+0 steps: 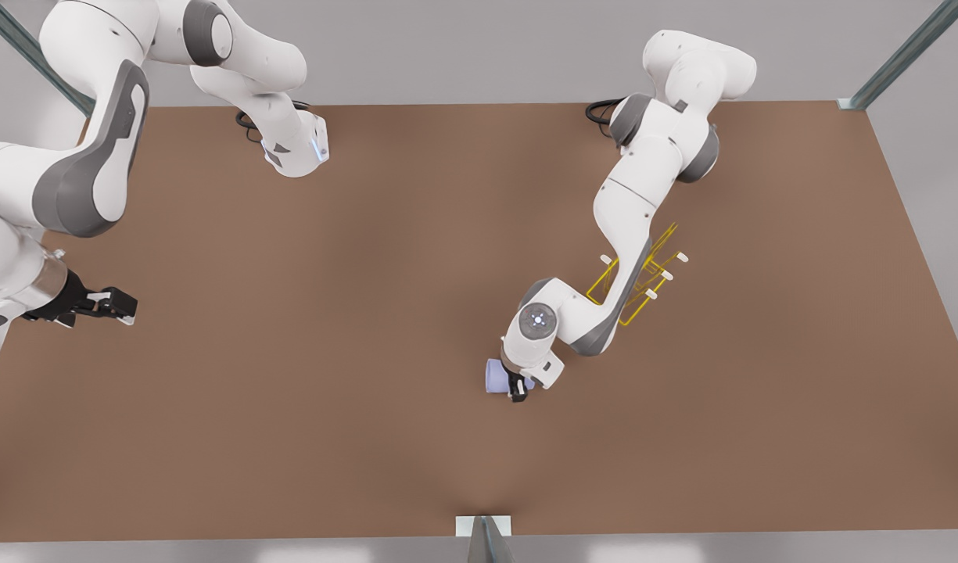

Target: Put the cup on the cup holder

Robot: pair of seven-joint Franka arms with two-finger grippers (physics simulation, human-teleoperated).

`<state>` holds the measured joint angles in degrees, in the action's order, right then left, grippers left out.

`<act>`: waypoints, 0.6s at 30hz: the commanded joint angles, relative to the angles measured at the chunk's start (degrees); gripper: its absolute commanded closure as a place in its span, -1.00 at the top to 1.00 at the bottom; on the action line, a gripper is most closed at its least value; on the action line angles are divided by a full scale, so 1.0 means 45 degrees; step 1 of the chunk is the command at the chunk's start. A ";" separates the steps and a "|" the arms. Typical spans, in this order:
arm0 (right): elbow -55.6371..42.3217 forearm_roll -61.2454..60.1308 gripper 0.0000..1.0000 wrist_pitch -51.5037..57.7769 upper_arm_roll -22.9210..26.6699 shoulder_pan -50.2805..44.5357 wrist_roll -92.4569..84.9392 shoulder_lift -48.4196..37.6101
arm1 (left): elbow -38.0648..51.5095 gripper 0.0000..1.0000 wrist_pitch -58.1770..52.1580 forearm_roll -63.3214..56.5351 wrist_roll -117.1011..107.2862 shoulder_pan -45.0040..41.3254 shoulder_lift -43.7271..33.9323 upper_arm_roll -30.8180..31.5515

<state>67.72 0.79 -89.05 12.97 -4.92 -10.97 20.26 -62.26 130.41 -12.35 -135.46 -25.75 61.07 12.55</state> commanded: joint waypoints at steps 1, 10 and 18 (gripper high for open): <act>0.0010 0.0020 1.00 -0.0054 0.0009 -0.0001 -0.0044 -0.0011 | 0.0008 0.42 -0.0268 -0.0107 -0.0524 0.0019 -0.0153 -0.0015; 0.0010 0.0020 1.00 -0.0054 0.0009 -0.0020 0.0035 0.0087 | -0.1691 0.37 -0.2084 -0.3895 -0.0563 -0.0039 -0.3844 -0.1187; 0.0010 -0.0058 1.00 -0.0054 -0.0011 -0.0020 0.0074 0.0126 | -0.1867 0.39 -0.9271 -0.9657 0.1428 -0.2109 -0.5954 -0.1167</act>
<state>67.79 0.74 -89.31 12.91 -5.01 -10.89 20.88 -70.47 106.32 -47.30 -134.69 -34.31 35.14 7.31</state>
